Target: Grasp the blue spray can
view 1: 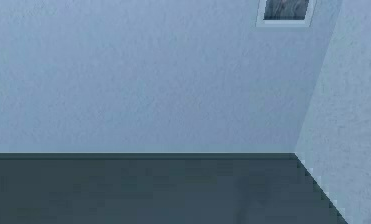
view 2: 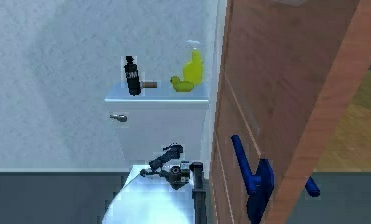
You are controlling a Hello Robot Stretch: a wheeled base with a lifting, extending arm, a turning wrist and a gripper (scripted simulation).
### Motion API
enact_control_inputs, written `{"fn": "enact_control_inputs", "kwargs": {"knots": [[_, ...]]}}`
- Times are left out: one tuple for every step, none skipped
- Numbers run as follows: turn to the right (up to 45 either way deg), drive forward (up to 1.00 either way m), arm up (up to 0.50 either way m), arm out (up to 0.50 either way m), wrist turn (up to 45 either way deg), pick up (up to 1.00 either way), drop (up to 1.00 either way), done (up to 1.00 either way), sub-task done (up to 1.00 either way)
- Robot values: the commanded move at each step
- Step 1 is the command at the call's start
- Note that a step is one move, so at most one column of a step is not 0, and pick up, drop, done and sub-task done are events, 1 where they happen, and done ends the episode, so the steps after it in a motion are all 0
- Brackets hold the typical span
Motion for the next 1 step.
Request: {"fn": "enact_control_inputs", "kwargs": {"knots": [[0.0, 0.00, 0.00, 0.00, 0.0, 0.00, 0.00, 1.00, 0.00]]}}
